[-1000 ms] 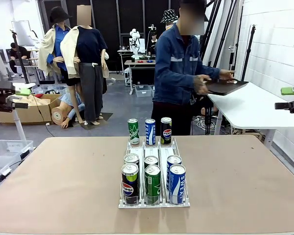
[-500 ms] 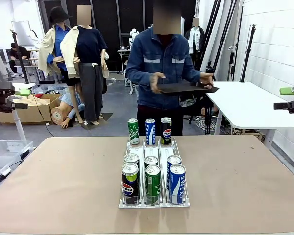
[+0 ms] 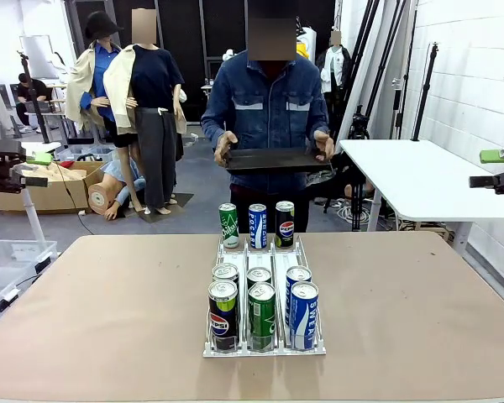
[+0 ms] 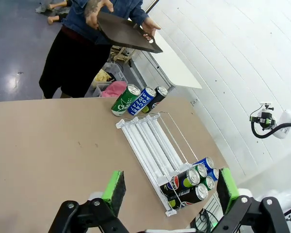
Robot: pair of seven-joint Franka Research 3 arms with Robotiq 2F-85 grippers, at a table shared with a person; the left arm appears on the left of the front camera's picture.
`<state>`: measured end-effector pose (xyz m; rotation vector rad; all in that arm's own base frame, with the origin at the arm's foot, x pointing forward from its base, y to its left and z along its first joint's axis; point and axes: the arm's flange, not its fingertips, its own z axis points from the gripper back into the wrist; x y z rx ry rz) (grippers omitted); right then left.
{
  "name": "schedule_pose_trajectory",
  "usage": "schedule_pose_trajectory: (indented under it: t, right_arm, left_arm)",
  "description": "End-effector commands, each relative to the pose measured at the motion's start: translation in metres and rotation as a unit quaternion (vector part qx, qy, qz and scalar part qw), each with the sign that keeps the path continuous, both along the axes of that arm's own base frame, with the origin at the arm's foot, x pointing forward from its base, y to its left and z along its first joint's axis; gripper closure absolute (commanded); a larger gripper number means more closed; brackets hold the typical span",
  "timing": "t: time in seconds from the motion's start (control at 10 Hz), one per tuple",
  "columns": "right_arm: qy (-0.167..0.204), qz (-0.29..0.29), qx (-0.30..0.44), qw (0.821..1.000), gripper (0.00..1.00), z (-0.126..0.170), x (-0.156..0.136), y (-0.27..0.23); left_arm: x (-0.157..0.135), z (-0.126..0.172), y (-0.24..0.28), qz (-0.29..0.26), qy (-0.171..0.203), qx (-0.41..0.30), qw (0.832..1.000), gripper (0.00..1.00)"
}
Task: Retrieve and hand over the desired beverage to the person.
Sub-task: Pick up a can of the same type that the person held from the Automatic Can Dispenser.
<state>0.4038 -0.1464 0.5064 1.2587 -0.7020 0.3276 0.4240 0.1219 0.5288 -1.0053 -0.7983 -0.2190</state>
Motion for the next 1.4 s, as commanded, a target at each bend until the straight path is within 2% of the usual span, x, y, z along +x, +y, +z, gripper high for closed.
schedule_pose_trajectory:
  t: [0.0,1.3]
  right_arm:
    - [-0.002,0.004,0.006,1.000,0.00,0.0000,-0.0005,0.0000]
    - [-0.002,0.004,0.006,1.000,0.00,0.0000,-0.0005,0.0000]
  left_arm:
    - [-0.0008,0.0017,0.0000,0.001,0.003,-0.009,1.000,0.00]
    - [-0.0008,0.0017,0.0000,0.001,0.003,-0.009,1.000,0.00]
